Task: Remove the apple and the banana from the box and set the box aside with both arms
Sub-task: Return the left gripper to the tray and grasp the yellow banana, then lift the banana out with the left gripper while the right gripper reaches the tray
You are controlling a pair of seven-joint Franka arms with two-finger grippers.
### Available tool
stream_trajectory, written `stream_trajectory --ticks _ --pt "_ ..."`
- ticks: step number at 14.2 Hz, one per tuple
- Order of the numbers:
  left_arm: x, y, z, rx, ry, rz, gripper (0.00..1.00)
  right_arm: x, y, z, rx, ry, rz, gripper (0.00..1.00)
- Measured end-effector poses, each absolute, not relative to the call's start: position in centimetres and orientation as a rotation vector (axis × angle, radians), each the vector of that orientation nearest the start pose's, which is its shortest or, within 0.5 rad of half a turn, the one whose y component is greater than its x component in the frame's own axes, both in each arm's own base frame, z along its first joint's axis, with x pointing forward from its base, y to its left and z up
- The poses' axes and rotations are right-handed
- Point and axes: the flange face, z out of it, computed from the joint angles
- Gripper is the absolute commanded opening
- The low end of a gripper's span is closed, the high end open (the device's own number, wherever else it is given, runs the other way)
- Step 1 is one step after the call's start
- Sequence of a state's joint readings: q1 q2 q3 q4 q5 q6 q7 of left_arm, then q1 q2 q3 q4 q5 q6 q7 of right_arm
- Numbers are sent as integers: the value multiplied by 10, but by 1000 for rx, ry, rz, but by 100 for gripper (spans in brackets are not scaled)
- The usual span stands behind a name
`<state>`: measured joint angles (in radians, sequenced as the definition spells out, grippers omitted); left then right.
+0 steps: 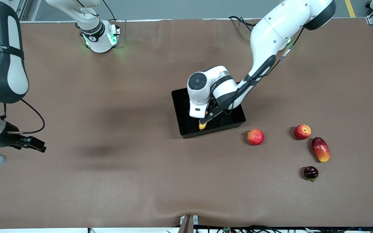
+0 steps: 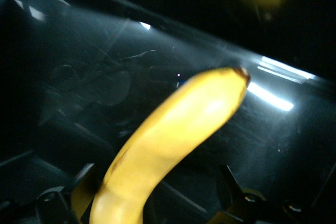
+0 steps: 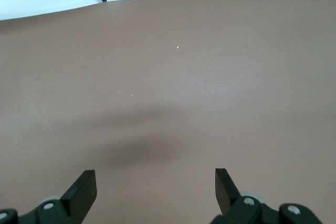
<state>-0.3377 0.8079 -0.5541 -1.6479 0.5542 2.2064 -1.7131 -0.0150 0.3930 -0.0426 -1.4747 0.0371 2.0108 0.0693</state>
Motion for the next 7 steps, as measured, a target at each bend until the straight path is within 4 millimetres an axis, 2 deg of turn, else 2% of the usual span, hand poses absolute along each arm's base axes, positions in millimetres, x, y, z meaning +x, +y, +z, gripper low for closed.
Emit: stream_trajectory --ticks 1,2,3,7 --pt "464 -488 177 -2919 -872 7 47 693 -31 461 -3107 206 -229 100" --pt "465 -490 174 -2920 -873 12 16 696 -27 456 -3106 205 -246 100" --pt "466 -490 174 -2920 -877 13 0 700 -20 450 -3101 219 -260 100" --pt "472 -494 183 -2935 -890 -3 0 708 19 423 -3079 338 -252 100"
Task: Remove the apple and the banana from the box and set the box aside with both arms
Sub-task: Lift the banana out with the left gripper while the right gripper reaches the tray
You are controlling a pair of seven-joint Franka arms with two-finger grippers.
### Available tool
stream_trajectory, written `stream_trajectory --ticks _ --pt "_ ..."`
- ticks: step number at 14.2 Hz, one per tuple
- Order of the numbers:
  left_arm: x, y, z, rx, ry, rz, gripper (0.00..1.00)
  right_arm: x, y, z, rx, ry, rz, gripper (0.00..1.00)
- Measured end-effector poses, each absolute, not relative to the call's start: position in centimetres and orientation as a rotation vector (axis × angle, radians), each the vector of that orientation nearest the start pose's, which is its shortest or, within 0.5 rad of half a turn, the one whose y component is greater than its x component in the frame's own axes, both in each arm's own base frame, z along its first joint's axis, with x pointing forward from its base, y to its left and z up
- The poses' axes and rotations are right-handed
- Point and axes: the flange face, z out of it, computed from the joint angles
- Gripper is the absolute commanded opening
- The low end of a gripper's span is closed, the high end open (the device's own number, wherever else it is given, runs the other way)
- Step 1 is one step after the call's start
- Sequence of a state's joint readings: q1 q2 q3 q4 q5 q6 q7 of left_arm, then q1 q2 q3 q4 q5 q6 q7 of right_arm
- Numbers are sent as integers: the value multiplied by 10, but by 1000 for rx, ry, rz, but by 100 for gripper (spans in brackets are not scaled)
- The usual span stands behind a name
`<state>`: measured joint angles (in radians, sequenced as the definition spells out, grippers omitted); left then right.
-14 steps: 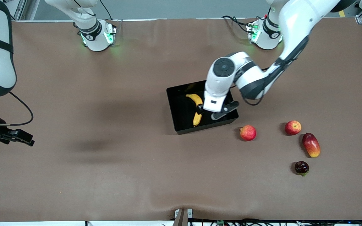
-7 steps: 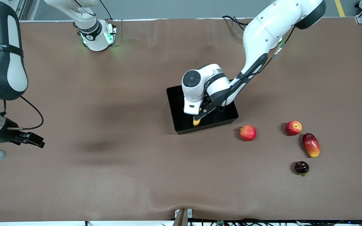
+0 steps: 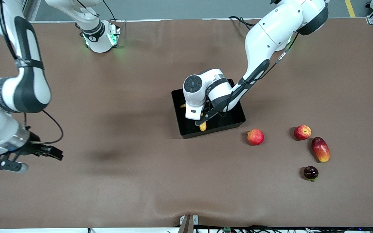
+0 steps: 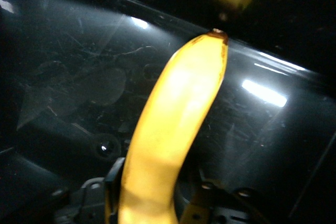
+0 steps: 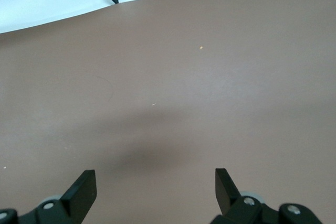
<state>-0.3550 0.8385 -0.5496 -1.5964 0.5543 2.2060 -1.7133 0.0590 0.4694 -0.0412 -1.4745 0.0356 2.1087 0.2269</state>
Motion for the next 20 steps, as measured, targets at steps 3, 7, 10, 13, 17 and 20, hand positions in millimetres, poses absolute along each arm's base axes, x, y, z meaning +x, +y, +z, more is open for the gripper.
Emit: stream_trajectory --ticks 3,7,10,13,17,20 --pt "483 -495 210 -2947 -912 -54 0 709 30 414 -3079 349 -230 100" --pt "503 -480 310 -2936 -987 -185 0 704 78 401 -3092 246 -165 100" --pt "514 -450 380 -2906 -988 -228 0 685 140 393 -3118 24 -31 100" --pt "539 -385 423 -2878 -877 -161 0 669 197 390 -3109 -282 3 100" --pt "588 -238 435 -2887 -574 124 0 645 273 391 -3066 -543 -44 100" --pt "601 -153 400 -2889 -447 273 0 619 348 389 -3008 -711 -153 100"
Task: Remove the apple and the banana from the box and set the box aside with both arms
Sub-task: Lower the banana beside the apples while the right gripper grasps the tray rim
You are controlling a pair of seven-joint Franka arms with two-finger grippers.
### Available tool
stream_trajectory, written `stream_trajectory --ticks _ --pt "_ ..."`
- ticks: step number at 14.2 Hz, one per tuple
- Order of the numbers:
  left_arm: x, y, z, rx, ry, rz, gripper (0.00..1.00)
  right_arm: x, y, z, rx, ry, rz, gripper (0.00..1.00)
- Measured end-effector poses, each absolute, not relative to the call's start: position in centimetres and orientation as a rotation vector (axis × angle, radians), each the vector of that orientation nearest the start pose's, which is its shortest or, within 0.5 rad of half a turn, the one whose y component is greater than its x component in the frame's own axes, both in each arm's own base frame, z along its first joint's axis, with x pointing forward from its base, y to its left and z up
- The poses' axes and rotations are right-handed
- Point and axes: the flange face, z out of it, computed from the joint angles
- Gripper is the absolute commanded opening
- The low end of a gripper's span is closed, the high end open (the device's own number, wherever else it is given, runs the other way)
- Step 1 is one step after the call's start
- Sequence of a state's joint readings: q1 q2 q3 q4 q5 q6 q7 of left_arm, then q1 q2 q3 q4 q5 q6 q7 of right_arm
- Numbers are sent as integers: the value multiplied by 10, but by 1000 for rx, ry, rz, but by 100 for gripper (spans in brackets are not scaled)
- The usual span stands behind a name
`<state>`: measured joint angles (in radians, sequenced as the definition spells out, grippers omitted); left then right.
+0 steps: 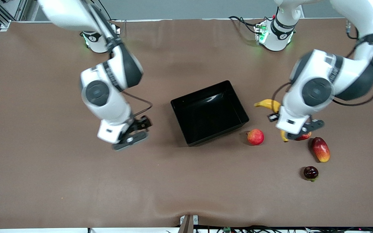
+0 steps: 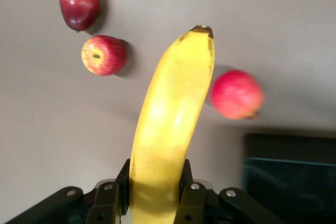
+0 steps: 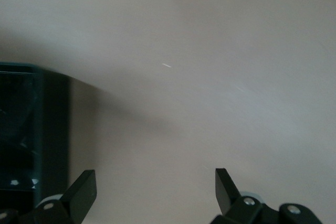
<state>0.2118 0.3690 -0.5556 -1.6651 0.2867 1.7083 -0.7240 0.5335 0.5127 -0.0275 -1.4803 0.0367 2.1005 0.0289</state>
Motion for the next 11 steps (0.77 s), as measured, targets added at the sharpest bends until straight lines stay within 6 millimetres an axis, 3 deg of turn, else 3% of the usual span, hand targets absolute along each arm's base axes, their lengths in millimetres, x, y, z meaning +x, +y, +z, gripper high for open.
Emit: stream_trajectory --ticks 3,6,11 --pt "603 -115 351 -2952 -237 299 0 598 401 364 -2962 -822 -213 100" --pt "600 -101 302 -2989 -12 245 0 591 423 329 -2946 -865 -231 100" --pt "606 -95 232 -3038 119 150 0 573 455 286 -2941 -860 -231 100"
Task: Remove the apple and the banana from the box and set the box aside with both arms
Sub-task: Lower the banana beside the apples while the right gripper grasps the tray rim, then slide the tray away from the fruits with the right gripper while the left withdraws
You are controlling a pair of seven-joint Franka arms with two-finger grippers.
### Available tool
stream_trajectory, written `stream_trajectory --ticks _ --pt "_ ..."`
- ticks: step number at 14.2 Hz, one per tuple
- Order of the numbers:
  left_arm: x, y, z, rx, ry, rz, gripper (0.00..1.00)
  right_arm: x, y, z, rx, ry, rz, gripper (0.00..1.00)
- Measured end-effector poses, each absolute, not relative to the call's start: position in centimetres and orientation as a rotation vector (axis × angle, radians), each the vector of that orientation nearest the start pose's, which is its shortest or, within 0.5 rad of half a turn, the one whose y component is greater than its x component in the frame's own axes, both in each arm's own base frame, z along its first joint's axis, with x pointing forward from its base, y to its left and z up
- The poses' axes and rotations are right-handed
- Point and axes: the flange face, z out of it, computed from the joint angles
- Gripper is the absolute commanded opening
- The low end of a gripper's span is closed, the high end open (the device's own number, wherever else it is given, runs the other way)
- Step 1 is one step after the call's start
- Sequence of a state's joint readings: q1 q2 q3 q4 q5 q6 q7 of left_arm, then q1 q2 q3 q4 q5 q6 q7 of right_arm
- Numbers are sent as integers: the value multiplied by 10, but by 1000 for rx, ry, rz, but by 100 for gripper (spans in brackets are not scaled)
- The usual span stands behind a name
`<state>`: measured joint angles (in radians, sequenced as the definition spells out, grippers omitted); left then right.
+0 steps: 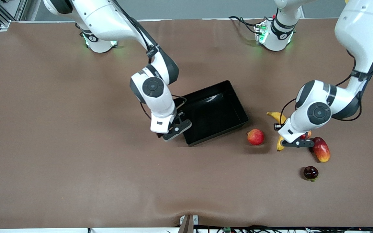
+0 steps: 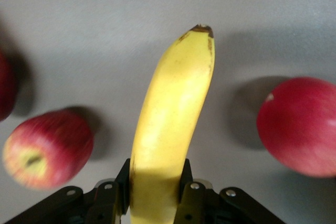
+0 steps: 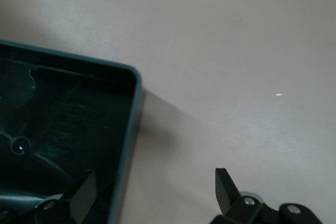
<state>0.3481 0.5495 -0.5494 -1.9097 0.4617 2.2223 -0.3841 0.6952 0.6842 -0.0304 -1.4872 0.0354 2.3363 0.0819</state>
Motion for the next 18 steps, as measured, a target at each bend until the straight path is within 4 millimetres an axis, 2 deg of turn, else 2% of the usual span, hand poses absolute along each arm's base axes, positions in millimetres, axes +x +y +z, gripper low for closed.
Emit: stream_trajectory --ticks 1,2,3,4,5,6,8,9,11,15,18 --pt "608 -90 219 -3048 129 129 1 569 459 280 -2944 -855 -222 100" --pt "610 -82 206 -3066 125 112 19 567 462 276 -2947 -853 -215 100" --pt "612 -75 195 -3082 122 92 47 565 463 273 -2950 -851 -208 100" --pt "613 -71 187 -3090 124 80 70 564 464 269 -2953 -847 -201 100" --pt "614 -70 184 -3094 125 73 100 563 465 265 -2957 -845 -192 100" --pt "616 -70 185 -3095 126 61 100 561 466 258 -2961 -848 -177 87" --pt "623 -72 198 -3095 123 20 100 554 468 241 -2977 -891 -156 0" --pt "628 -72 209 -3091 121 -14 100 551 468 233 -2986 -913 -153 0" --pt "639 -70 251 -3060 110 -105 100 547 469 226 -2993 -933 -149 0" --pt "652 -72 382 -3008 -17 -216 100 551 468 232 -2994 -924 -169 0" --pt "649 -64 472 -2949 -109 -230 100 562 460 258 -3004 -878 -209 0"
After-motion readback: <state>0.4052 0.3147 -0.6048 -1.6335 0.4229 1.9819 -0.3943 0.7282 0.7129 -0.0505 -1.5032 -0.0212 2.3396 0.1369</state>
